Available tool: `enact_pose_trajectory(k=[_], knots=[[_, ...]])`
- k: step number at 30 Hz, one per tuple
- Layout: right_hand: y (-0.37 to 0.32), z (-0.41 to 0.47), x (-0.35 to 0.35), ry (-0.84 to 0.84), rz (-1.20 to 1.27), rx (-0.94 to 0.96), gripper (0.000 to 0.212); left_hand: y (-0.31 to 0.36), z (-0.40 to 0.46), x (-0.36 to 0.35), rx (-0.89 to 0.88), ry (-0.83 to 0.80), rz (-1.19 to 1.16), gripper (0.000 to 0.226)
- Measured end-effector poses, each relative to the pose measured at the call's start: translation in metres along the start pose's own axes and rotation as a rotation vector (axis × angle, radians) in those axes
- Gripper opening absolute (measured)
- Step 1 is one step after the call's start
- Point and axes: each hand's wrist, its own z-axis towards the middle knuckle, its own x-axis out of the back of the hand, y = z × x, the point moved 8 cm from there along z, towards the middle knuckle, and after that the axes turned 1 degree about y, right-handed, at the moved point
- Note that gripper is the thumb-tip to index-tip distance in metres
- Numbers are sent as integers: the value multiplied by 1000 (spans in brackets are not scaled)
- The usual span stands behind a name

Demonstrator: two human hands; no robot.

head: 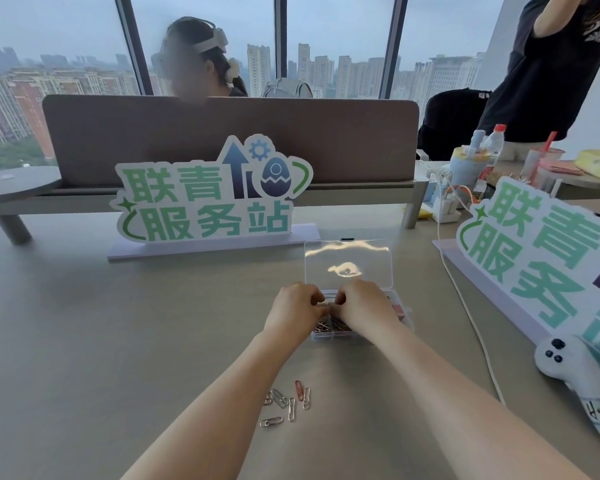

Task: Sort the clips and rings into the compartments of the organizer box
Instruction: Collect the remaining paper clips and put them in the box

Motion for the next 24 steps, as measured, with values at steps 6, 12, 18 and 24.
enact_pose_trajectory(k=[6, 12, 18, 24], knots=[[-3, 0, 7, 27, 6, 49, 21, 1, -5, 0, -33, 0, 11, 27], [-1, 1, 14, 92, 175, 35, 27, 8, -10, -5, -75, -56, 98, 32], [5, -1, 18, 97, 233, -3, 33, 8, -13, -1, -67, -57, 82, 32], [3, -5, 19, 121, 304, 5, 32, -1, -20, 10, -52, -15, 36, 31]])
